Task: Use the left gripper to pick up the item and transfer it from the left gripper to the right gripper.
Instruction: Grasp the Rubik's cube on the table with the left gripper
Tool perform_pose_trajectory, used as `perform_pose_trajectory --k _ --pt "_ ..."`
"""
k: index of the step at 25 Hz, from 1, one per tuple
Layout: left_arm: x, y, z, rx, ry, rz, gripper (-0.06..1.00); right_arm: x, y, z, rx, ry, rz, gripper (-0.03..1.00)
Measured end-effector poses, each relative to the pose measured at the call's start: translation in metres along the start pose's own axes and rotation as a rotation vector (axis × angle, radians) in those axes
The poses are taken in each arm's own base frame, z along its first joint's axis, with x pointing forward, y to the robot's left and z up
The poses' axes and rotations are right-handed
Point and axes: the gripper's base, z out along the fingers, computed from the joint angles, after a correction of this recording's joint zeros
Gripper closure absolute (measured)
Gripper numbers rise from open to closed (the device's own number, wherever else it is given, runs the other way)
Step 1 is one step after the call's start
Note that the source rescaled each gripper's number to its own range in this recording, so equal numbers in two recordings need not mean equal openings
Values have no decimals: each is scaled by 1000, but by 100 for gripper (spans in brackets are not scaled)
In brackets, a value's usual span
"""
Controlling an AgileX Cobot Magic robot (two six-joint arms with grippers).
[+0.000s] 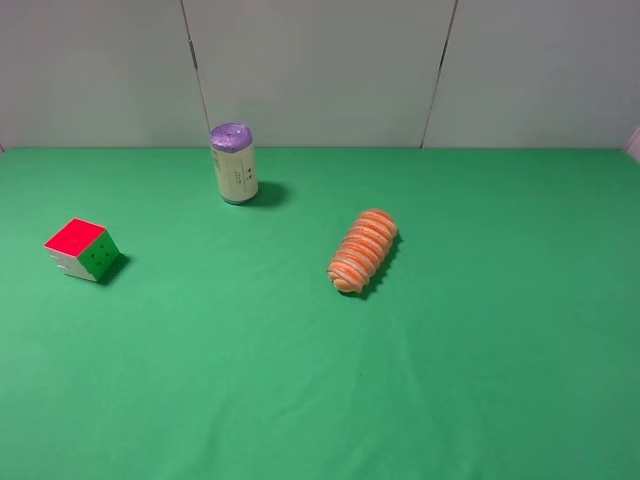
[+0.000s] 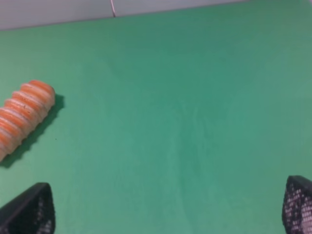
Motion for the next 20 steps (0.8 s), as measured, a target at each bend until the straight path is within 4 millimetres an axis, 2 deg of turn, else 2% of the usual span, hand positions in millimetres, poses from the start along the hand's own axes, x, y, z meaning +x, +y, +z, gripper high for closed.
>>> perform_pose_trajectory --k 20 --pt "0 0 0 0 0 0 18 0 0 0 0 0 0 -3"
